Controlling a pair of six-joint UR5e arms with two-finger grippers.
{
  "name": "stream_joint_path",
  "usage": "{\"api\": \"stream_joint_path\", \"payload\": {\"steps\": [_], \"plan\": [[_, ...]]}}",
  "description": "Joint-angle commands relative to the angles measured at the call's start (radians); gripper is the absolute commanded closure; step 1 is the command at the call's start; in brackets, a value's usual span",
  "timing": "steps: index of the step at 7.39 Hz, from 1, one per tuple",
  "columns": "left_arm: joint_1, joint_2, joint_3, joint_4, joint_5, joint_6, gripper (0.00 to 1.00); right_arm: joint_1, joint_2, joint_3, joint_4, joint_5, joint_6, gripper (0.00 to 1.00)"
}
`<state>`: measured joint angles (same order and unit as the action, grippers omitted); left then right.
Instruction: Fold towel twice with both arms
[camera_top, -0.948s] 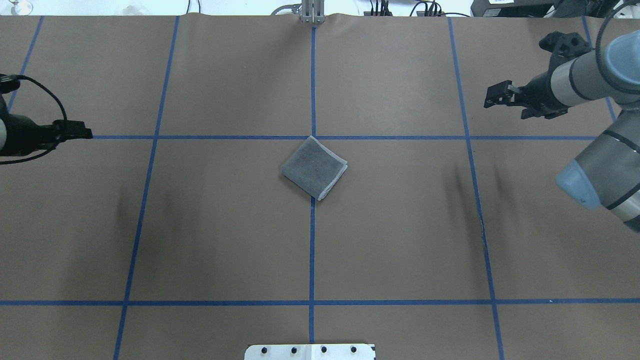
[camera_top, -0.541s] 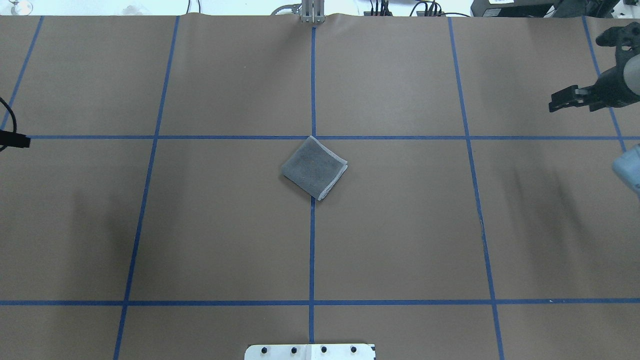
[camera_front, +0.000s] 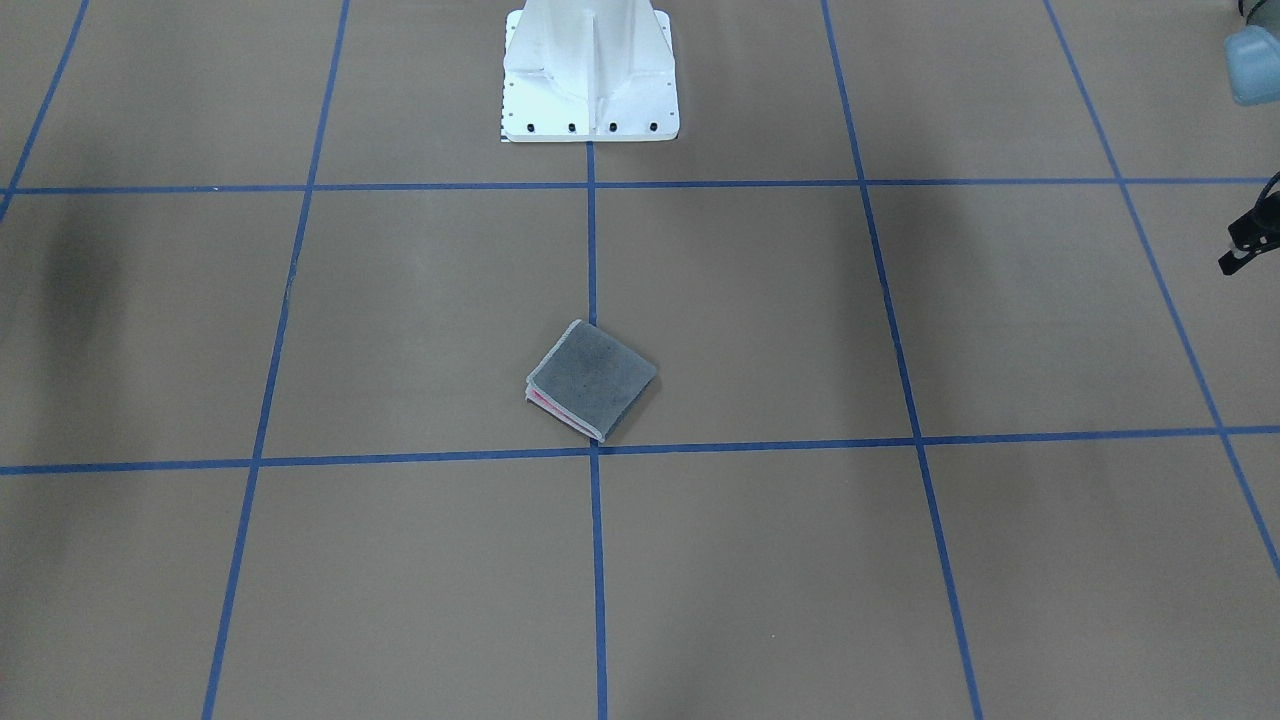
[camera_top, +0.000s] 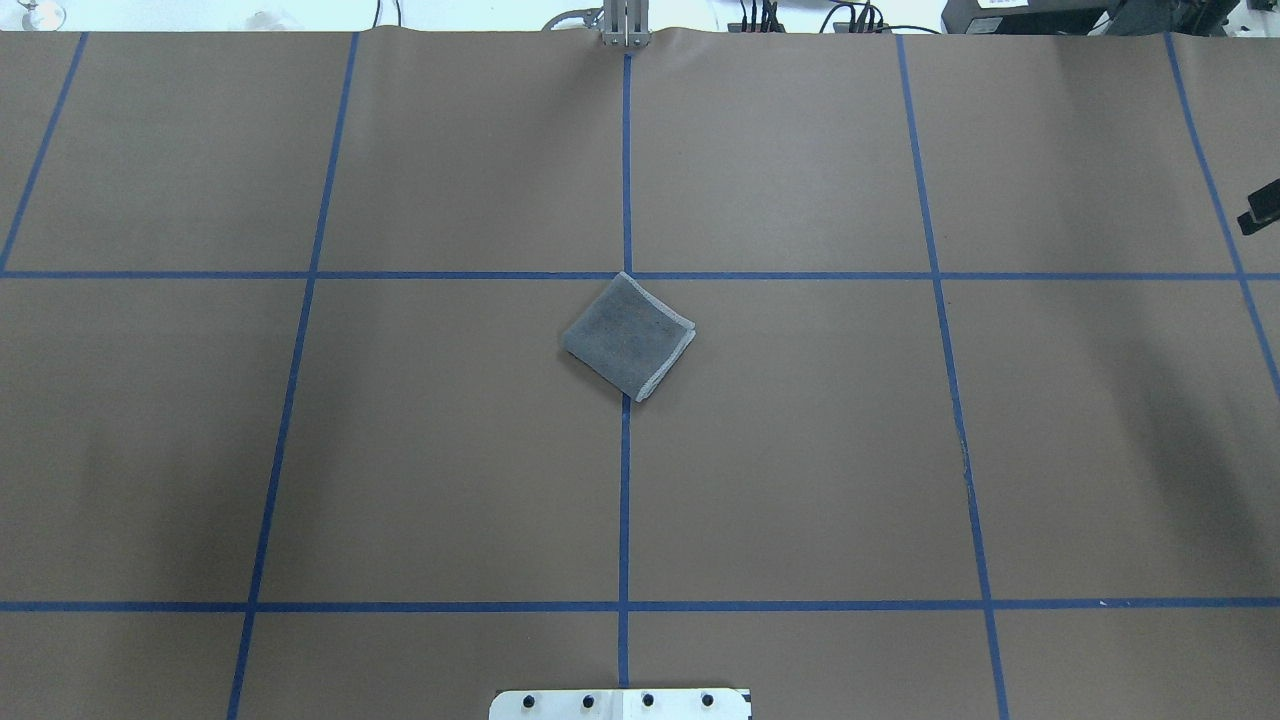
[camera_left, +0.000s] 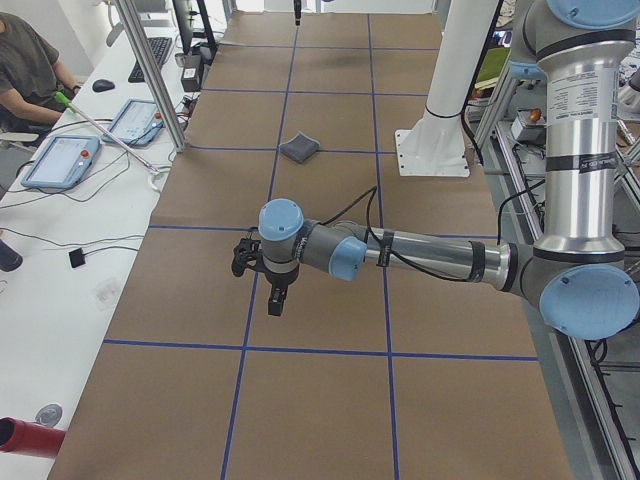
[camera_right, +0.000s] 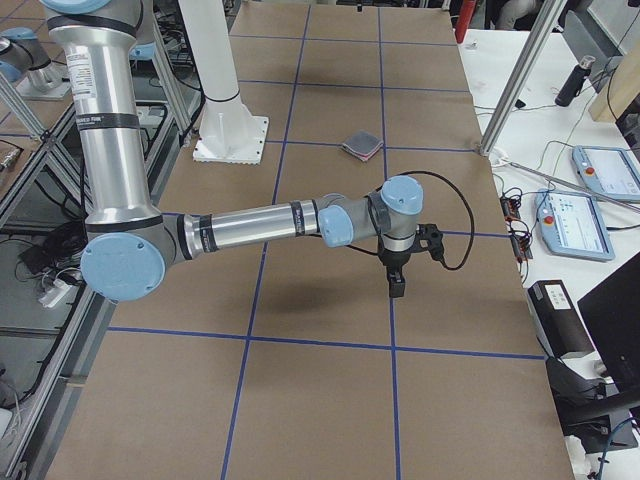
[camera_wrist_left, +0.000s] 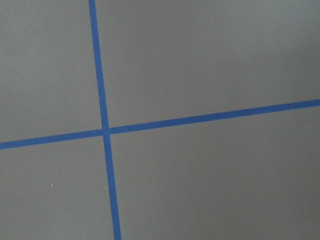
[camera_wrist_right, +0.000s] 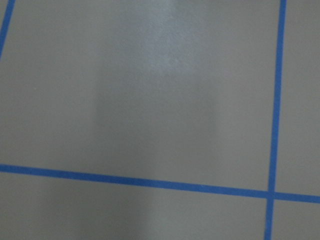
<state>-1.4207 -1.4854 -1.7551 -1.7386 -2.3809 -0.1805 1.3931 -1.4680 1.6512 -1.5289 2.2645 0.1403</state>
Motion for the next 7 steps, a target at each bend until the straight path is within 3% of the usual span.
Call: {"api": "stream_joint_path", "payload": {"steps": [1, 3, 7], "plan": [[-0.041, 0.032, 0.002, 0.089, -0.064, 0.106, 0.0, 0.047, 0.0, 0.007, -0.112, 0.024, -0.126, 0.0], [-0.087, 0.043, 0.011, 0.108, -0.057, 0.234, 0.0, 0.047, -0.032, 0.015, -0.102, 0.033, -0.128, 0.0], [-0.09, 0.053, 0.016, 0.128, -0.053, 0.228, 0.0, 0.046, -0.089, 0.056, -0.102, 0.039, -0.128, 0.0]]}}
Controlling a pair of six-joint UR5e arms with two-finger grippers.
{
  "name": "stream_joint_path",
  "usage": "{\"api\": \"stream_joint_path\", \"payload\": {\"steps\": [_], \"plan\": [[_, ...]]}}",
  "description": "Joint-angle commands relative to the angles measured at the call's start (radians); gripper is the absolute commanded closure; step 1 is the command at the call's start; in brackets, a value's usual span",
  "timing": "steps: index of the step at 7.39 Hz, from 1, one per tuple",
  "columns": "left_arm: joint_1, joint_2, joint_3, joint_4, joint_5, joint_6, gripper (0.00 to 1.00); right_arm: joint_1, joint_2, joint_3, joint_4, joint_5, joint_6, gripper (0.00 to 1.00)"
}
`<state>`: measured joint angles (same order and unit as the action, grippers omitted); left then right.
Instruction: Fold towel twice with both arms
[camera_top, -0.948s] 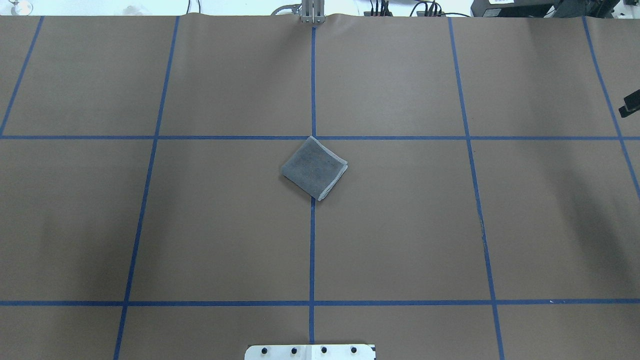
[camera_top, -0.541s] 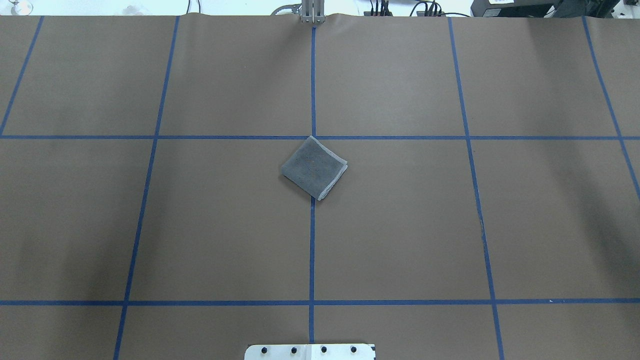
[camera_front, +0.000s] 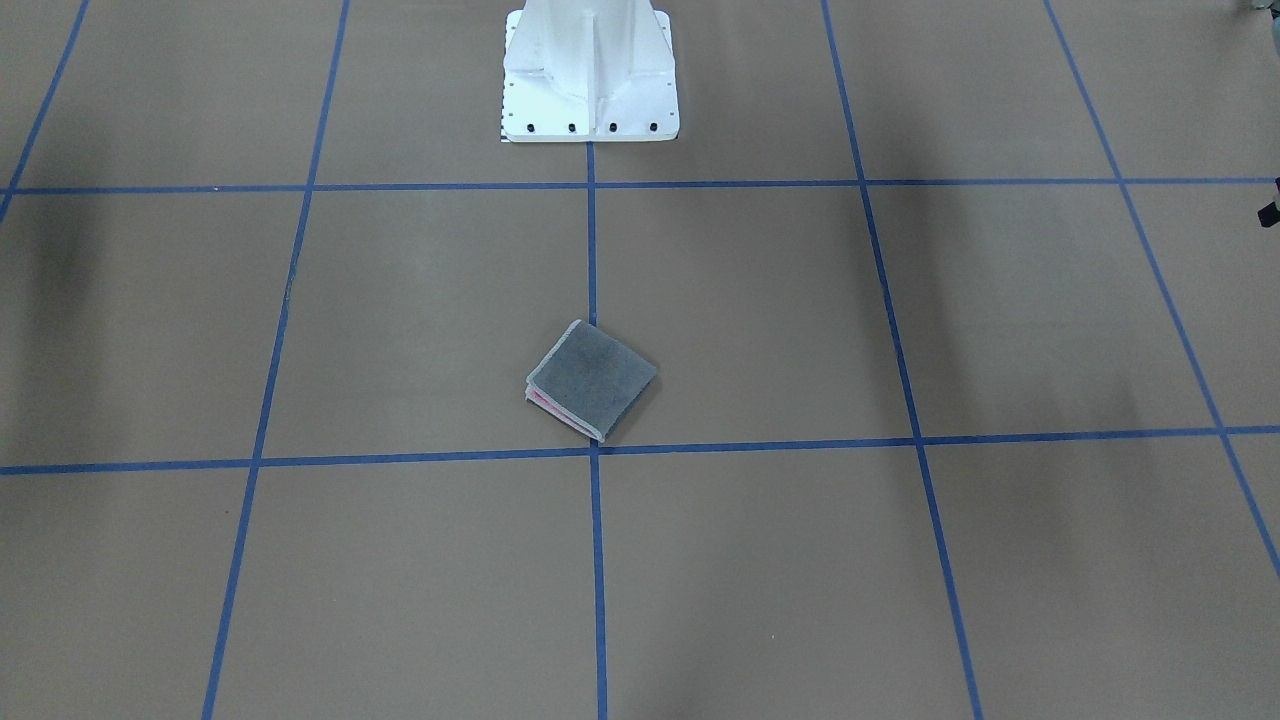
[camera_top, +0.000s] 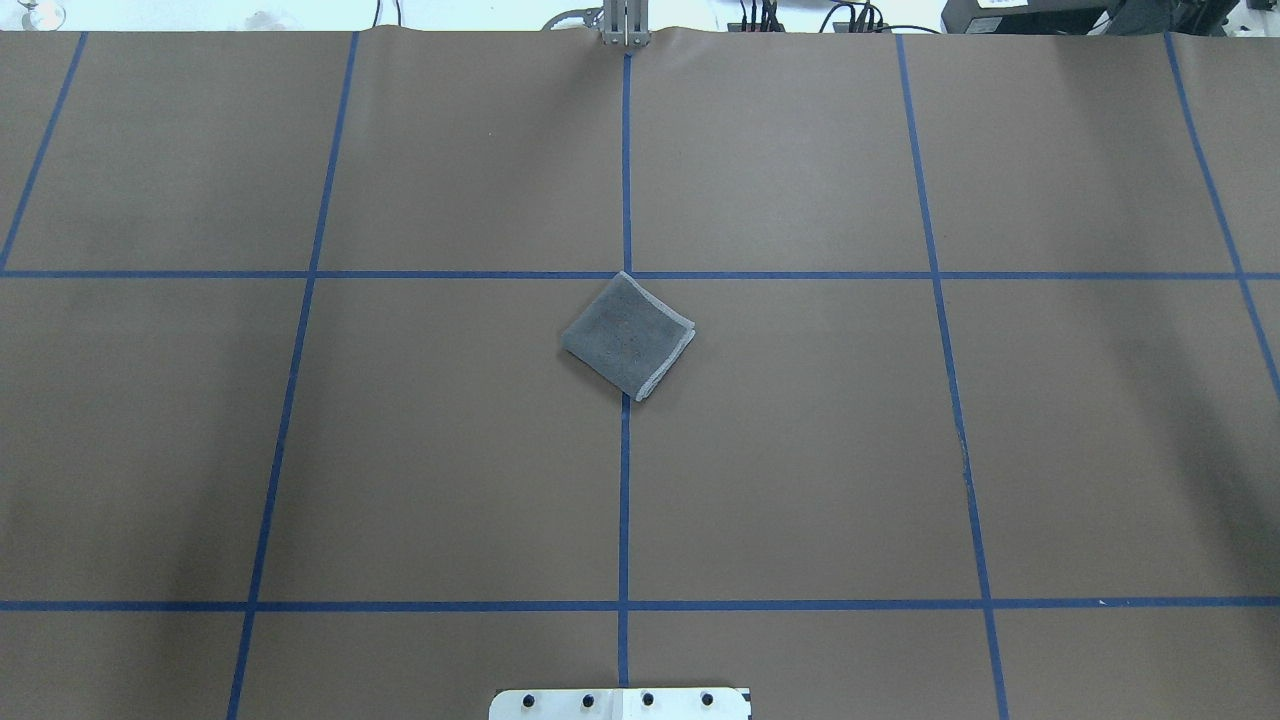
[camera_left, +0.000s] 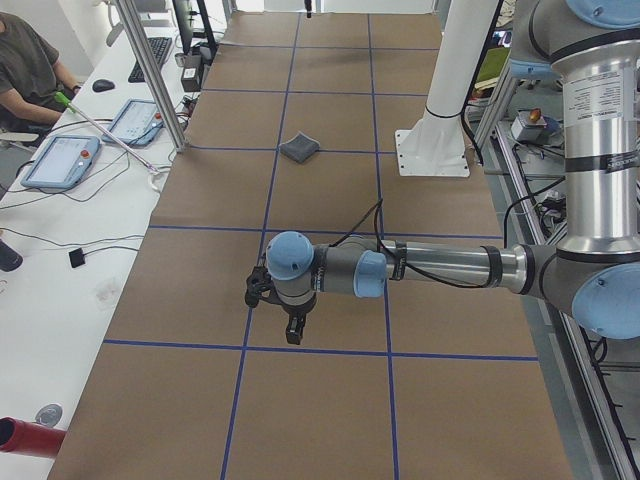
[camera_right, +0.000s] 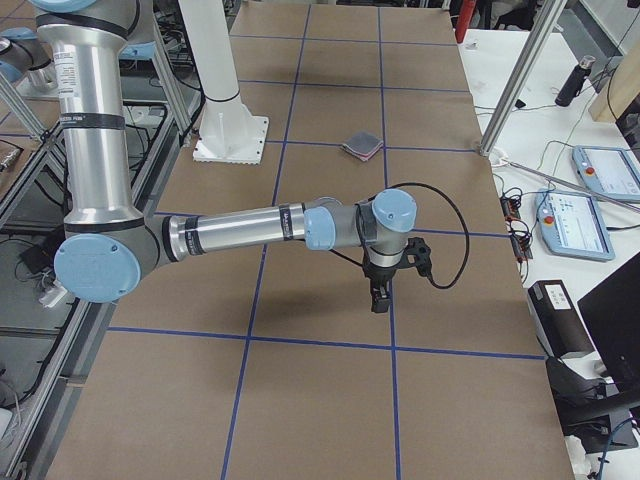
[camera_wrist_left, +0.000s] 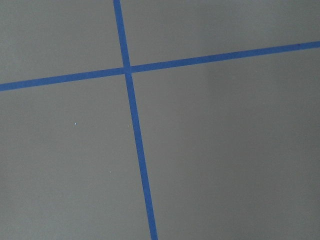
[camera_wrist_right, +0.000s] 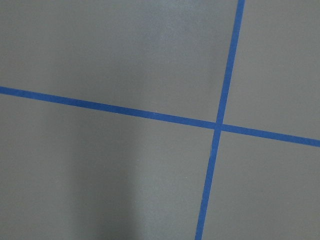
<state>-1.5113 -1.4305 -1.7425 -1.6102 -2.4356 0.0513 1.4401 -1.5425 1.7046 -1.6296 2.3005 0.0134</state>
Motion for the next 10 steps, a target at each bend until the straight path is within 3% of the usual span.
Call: {"api": "stream_joint_path", "payload": {"steps": [1, 10], "plan": [[0.0, -0.013, 0.006, 0.007, 0.0, -0.005, 0.0, 0.0, -0.024, 0.0, -0.002, 0.031, 0.002, 0.0], [-0.02, 0.007, 0.024, 0.006, -0.002, -0.004, 0.0, -0.001, -0.051, -0.022, -0.001, 0.033, 0.013, 0.0]]}}
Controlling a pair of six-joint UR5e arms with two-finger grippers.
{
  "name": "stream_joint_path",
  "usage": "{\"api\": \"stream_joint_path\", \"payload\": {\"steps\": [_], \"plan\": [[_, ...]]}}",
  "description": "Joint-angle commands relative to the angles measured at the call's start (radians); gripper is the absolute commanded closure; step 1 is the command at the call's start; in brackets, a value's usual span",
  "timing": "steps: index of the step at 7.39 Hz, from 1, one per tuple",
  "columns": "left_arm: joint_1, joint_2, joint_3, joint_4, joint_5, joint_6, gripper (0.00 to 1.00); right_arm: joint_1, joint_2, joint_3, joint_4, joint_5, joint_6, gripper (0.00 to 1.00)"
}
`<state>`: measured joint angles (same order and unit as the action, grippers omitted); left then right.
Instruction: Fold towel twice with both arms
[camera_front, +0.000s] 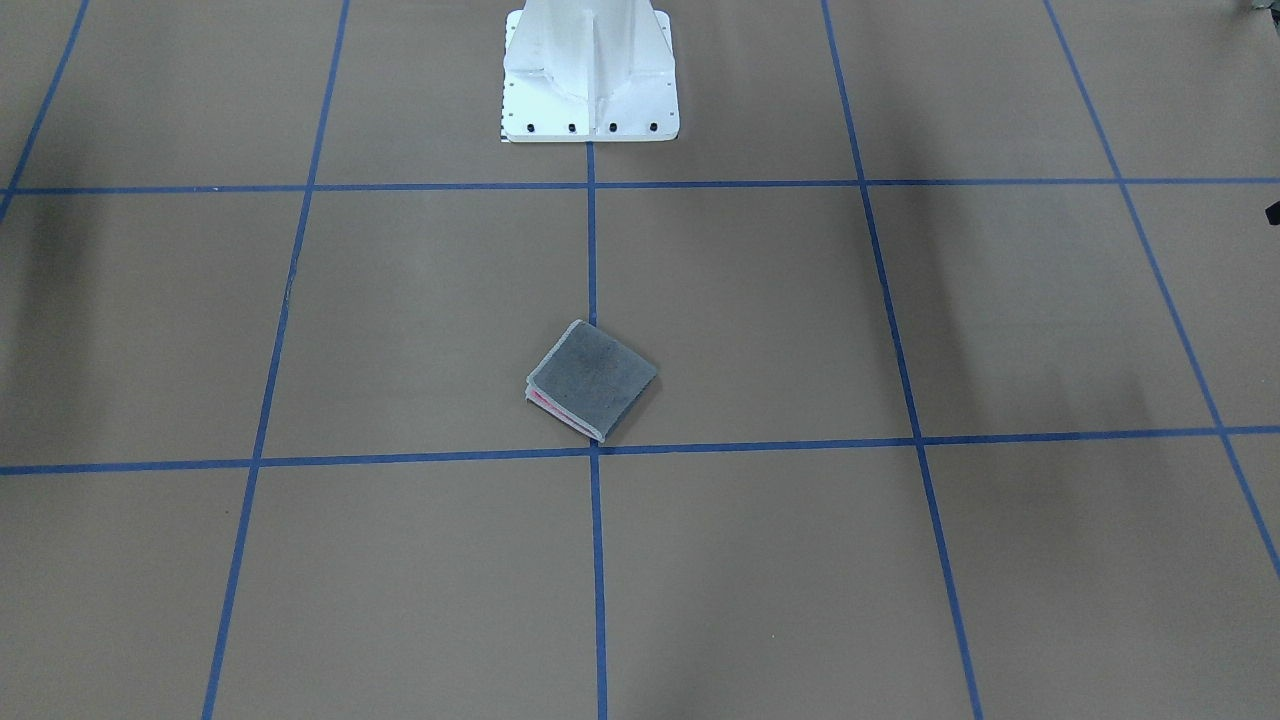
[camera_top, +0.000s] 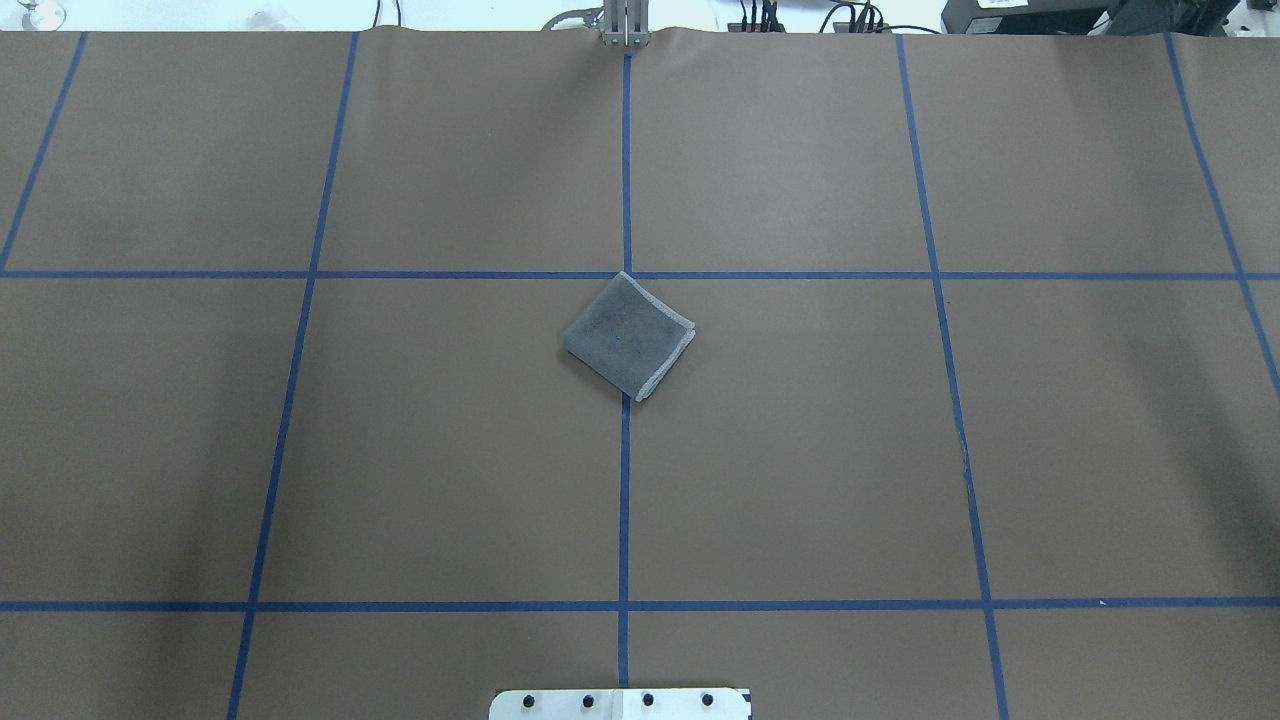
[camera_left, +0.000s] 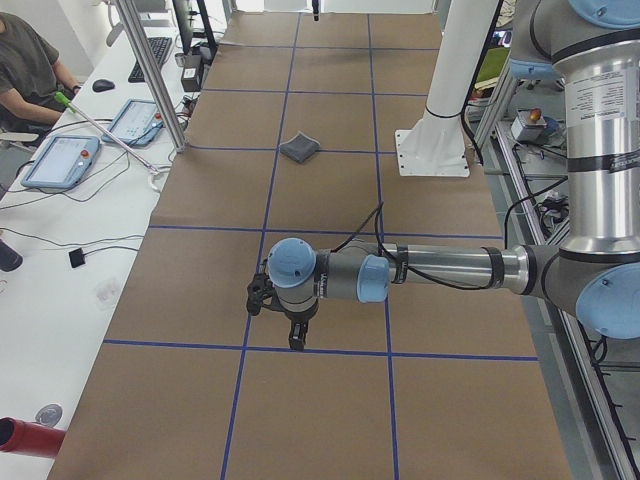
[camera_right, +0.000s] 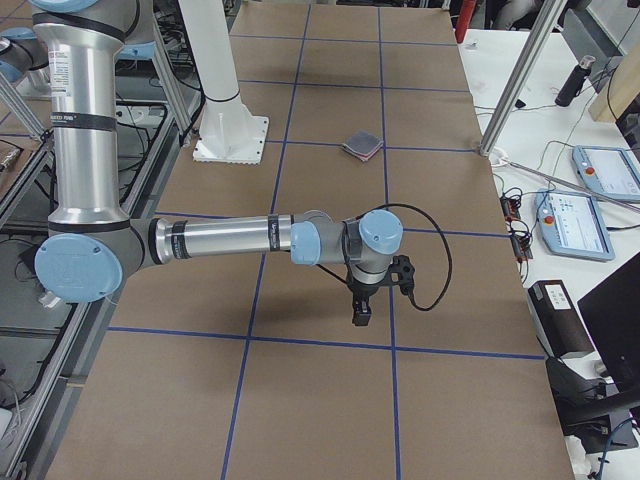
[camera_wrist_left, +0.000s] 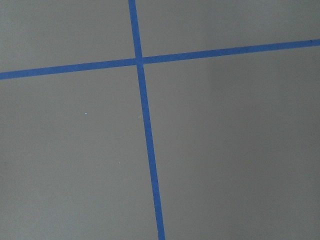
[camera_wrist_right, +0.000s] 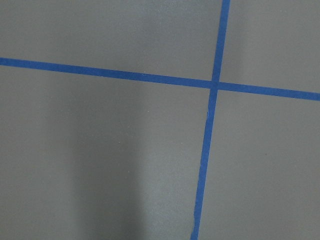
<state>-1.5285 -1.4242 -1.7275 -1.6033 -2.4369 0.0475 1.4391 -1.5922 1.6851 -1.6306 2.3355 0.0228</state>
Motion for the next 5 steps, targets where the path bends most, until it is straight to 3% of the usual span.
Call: {"api": "stream_joint_path", "payload": {"steps": [1, 5], "plan": [[-0.018, 0.001, 0.011, -0.001, -0.002, 0.002, 0.0, 0.0, 0.0, -0.001, 0.0, -0.002, 0.005, 0.0], [-0.016, -0.009, -0.012, -0.012, -0.007, 0.002, 0.0, 0.0, 0.0, 0.001, 0.0, -0.002, 0.005, 0.0]]}}
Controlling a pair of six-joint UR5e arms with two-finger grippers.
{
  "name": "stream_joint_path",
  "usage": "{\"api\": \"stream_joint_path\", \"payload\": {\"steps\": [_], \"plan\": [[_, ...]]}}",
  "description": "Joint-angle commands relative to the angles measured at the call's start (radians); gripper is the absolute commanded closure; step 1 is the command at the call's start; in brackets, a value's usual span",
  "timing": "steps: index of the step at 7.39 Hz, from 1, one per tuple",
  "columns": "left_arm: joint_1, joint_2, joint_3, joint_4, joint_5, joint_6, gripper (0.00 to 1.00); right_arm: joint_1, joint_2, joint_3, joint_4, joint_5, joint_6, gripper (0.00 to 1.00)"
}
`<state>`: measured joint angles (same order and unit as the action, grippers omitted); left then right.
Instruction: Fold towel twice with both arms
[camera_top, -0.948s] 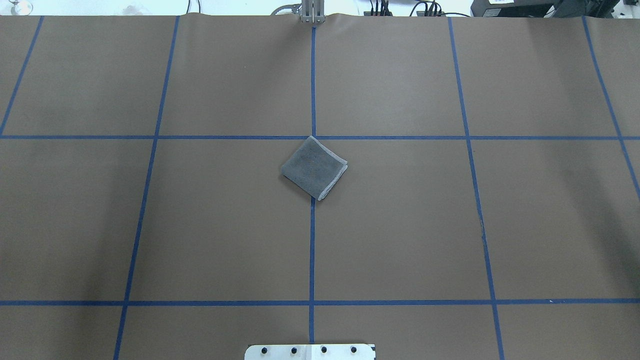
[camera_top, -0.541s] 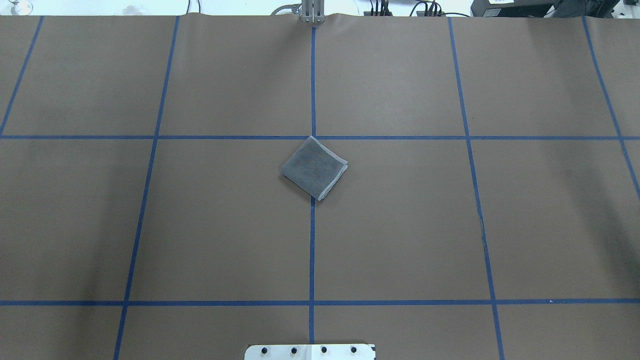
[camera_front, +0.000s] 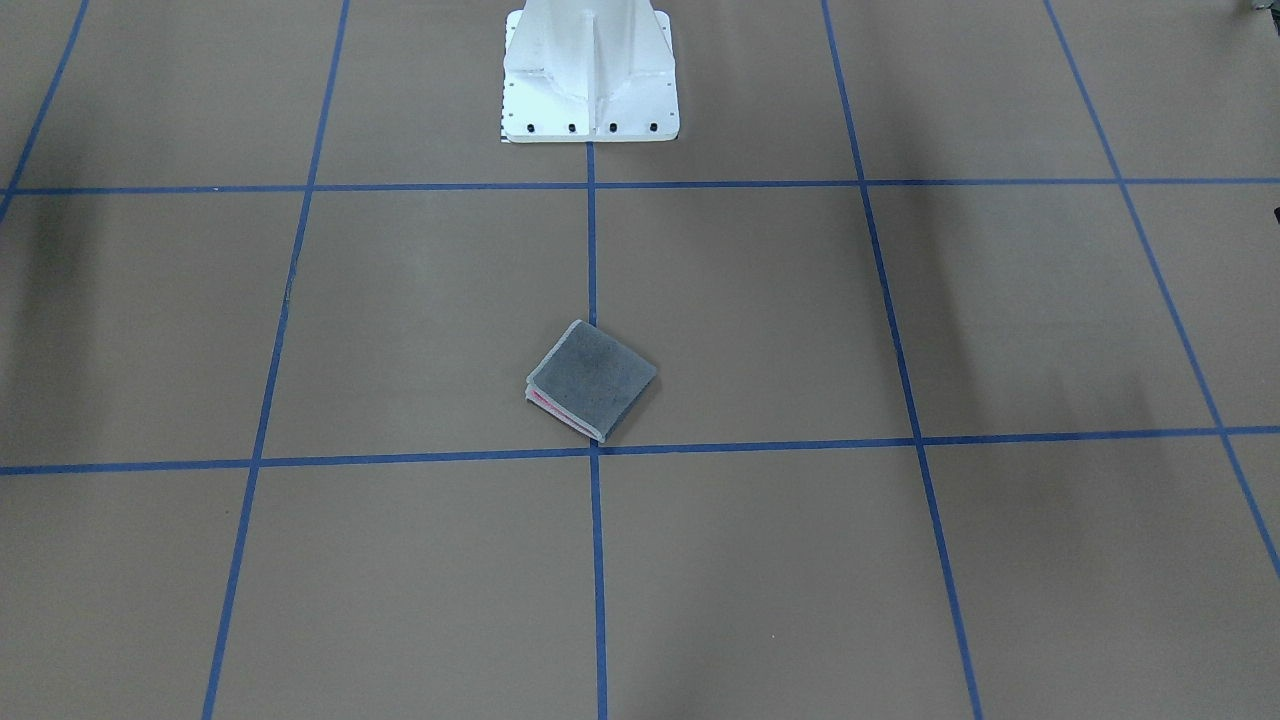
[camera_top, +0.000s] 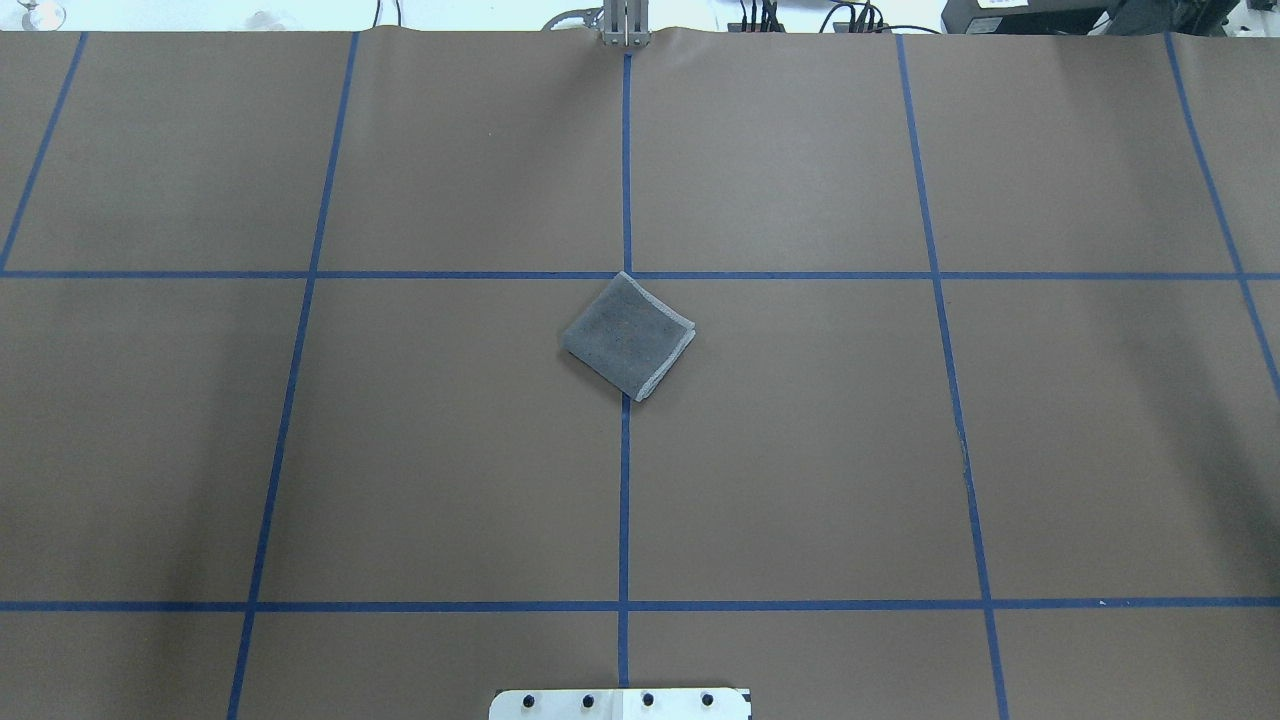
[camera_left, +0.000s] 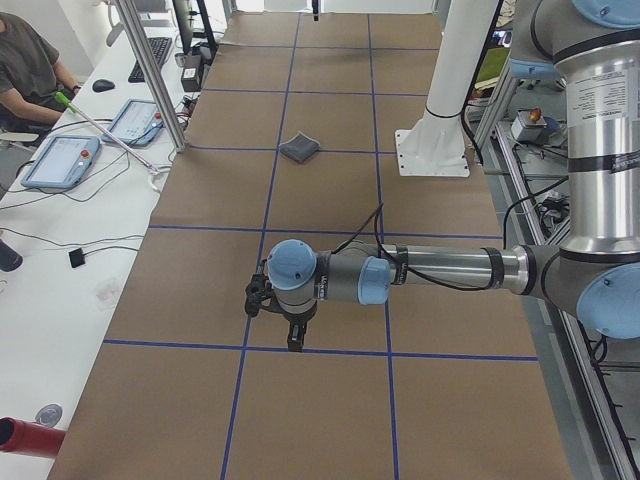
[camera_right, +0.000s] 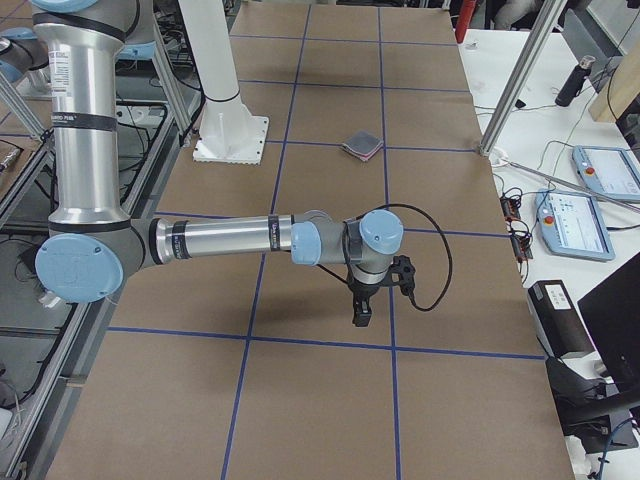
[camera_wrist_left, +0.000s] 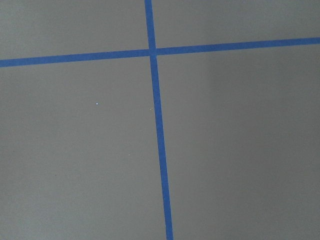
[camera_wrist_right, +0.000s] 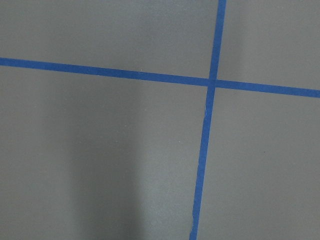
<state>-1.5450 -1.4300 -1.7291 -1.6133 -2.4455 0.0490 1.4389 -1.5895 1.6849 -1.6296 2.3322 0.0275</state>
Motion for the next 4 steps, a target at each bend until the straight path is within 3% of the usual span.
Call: {"api": "stream_joint_path", "payload": {"steps": [1, 3, 4], "plan": [[0.0, -0.012, -0.015, -0.002, -0.003, 0.0, 0.0, 0.0, -0.007, 0.007, -0.001, 0.007, -0.001, 0.0], [0.0, -0.015, -0.009, -0.004, 0.002, 0.002, 0.0, 0.0, 0.0, -0.051, 0.002, 0.003, -0.003, 0.0], [0.002, -0.021, 0.003, -0.004, 0.003, 0.003, 0.0, 0.003, -0.003, -0.033, 0.002, 0.012, -0.003, 0.0]]}}
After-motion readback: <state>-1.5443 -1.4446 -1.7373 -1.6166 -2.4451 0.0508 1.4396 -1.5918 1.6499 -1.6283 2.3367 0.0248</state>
